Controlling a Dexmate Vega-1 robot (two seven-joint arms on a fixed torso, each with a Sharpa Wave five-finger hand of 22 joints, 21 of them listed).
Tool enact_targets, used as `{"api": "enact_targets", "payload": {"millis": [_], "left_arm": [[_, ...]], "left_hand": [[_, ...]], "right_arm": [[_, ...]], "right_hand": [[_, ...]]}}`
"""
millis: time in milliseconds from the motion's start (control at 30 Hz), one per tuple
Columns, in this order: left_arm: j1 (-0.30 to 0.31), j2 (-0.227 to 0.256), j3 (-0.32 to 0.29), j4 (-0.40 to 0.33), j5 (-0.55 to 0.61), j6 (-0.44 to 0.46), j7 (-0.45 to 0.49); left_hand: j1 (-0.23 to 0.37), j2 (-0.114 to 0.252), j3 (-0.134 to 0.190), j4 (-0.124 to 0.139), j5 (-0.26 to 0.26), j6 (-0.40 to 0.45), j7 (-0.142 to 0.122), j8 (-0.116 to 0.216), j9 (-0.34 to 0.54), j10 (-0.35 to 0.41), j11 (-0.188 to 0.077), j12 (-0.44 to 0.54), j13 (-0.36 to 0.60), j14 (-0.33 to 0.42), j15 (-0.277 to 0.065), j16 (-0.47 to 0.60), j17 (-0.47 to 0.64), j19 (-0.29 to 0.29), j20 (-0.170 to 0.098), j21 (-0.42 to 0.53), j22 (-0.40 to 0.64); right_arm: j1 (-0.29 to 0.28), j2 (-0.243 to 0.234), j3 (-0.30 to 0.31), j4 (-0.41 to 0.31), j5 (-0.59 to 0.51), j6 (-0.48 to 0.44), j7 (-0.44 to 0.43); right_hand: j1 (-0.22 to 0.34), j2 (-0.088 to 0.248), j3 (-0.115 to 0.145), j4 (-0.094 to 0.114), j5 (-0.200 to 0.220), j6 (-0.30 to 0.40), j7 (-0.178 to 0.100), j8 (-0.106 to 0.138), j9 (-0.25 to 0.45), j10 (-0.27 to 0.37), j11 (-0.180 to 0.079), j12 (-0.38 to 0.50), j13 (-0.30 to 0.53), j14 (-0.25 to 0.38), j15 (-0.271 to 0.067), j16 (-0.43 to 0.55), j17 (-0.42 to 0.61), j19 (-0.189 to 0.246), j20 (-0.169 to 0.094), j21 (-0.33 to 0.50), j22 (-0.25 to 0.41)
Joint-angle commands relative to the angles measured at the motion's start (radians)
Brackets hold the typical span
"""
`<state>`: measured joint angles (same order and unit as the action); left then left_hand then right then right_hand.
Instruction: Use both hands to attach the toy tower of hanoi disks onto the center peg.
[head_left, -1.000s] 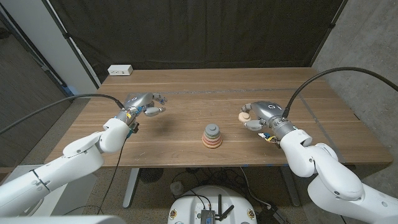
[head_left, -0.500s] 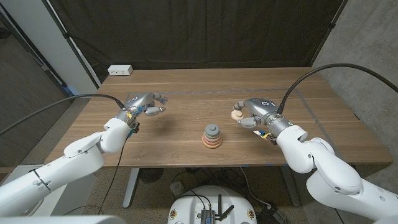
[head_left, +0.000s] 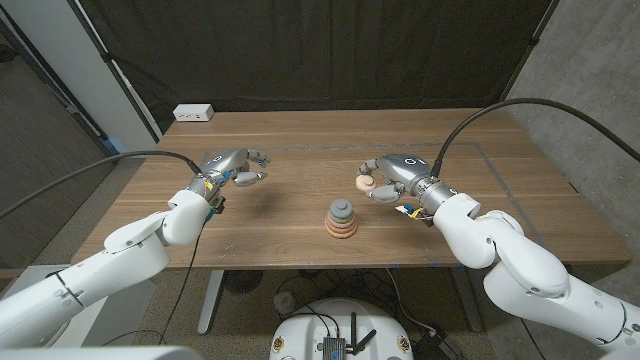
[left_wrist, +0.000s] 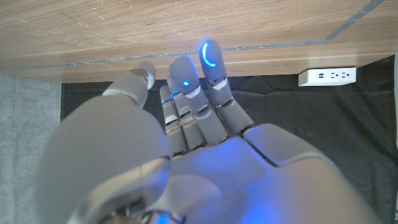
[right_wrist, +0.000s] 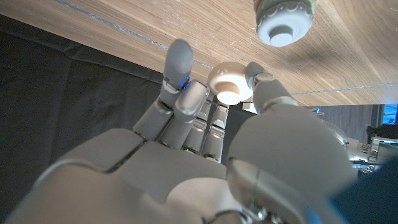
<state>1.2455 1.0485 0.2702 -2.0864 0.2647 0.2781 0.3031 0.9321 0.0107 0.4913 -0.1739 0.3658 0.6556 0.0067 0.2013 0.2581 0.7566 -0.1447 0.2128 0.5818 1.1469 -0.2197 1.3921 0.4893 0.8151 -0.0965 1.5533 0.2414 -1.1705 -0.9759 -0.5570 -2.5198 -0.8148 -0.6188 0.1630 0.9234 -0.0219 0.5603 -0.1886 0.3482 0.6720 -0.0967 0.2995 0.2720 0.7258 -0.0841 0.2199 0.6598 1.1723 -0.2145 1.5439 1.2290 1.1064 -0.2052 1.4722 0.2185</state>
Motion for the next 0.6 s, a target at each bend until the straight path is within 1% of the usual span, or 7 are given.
{"api": "enact_targets", "payload": {"millis": [33,67,267,367,467,600], "left_arm": [[0.012,-0.006,-0.009,0.010,-0.009,-0.028,0.019],[0.013,-0.006,-0.010,0.011,-0.009,-0.031,0.020],[0.014,-0.004,-0.010,0.013,-0.005,-0.035,0.019],[0.014,-0.006,-0.011,0.016,-0.007,-0.040,0.018],[0.015,-0.007,-0.011,0.017,-0.007,-0.044,0.020],[0.017,-0.004,-0.011,0.014,-0.003,-0.044,0.018]], "left_hand": [[0.001,0.003,-0.001,0.008,-0.006,0.000,0.000,0.001,0.003,0.001,-0.003,0.002,0.003,-0.003,0.000,0.006,0.003,0.002,-0.113,0.004,0.002],[0.000,0.003,-0.001,0.008,-0.006,0.001,0.001,0.001,0.003,0.002,0.001,0.003,0.002,-0.002,0.000,0.006,0.003,0.002,-0.113,0.005,0.002],[-0.001,0.002,0.000,0.006,-0.008,0.003,-0.002,0.001,0.004,0.004,-0.002,0.002,0.000,-0.003,0.000,0.006,0.004,0.002,-0.114,0.006,0.008],[-0.002,0.004,0.000,0.006,-0.009,0.002,-0.001,0.001,0.004,0.002,-0.003,0.002,0.001,-0.002,0.000,0.007,0.006,0.003,-0.114,0.005,0.007],[-0.003,0.003,0.000,0.005,-0.010,0.002,-0.001,0.001,0.005,0.001,-0.003,0.003,0.002,0.003,0.000,0.012,0.011,0.003,-0.114,0.006,0.009],[-0.004,0.003,0.001,0.005,-0.011,0.004,-0.001,0.002,0.005,0.003,-0.002,0.003,0.002,-0.004,0.000,0.005,0.005,0.001,-0.114,0.004,0.008]], "right_arm": [[0.046,0.032,-0.018,0.017,-0.019,0.100,0.050],[0.049,0.035,-0.019,0.018,-0.020,0.106,0.056],[0.071,0.057,-0.039,0.024,-0.050,0.132,0.099],[0.091,0.072,-0.057,0.020,-0.085,0.123,0.156],[0.099,0.085,-0.066,0.018,-0.109,0.123,0.189],[0.099,0.101,-0.066,0.022,-0.122,0.135,0.202]], "right_hand": [[0.067,0.057,0.025,0.018,0.010,0.021,-0.015,0.006,0.004,0.071,-0.062,0.002,0.006,0.012,-0.003,0.003,0.003,0.008,-0.017,0.008,0.001],[0.068,0.057,0.025,0.018,0.010,0.020,-0.014,0.006,0.004,0.072,-0.061,0.002,0.006,0.012,-0.003,0.003,0.003,0.007,-0.017,0.008,0.001],[0.070,0.057,0.026,0.018,0.012,0.015,-0.010,0.003,0.004,0.072,-0.061,-0.001,0.006,0.012,-0.003,0.003,0.003,0.008,-0.017,0.010,0.002],[0.070,0.058,0.026,0.018,0.012,0.015,-0.009,0.002,0.003,0.071,-0.061,-0.001,0.007,0.012,-0.003,0.003,0.003,0.008,-0.017,0.010,0.001],[0.071,0.057,0.026,0.018,0.013,0.009,-0.008,-0.001,0.003,0.068,-0.061,-0.003,0.009,0.012,-0.003,0.003,0.003,0.008,-0.017,0.011,0.002],[0.071,0.057,0.026,0.019,0.014,0.007,-0.007,-0.002,0.003,0.062,-0.059,-0.006,0.009,0.011,-0.003,0.003,0.003,0.006,-0.017,0.010,0.000]]}}
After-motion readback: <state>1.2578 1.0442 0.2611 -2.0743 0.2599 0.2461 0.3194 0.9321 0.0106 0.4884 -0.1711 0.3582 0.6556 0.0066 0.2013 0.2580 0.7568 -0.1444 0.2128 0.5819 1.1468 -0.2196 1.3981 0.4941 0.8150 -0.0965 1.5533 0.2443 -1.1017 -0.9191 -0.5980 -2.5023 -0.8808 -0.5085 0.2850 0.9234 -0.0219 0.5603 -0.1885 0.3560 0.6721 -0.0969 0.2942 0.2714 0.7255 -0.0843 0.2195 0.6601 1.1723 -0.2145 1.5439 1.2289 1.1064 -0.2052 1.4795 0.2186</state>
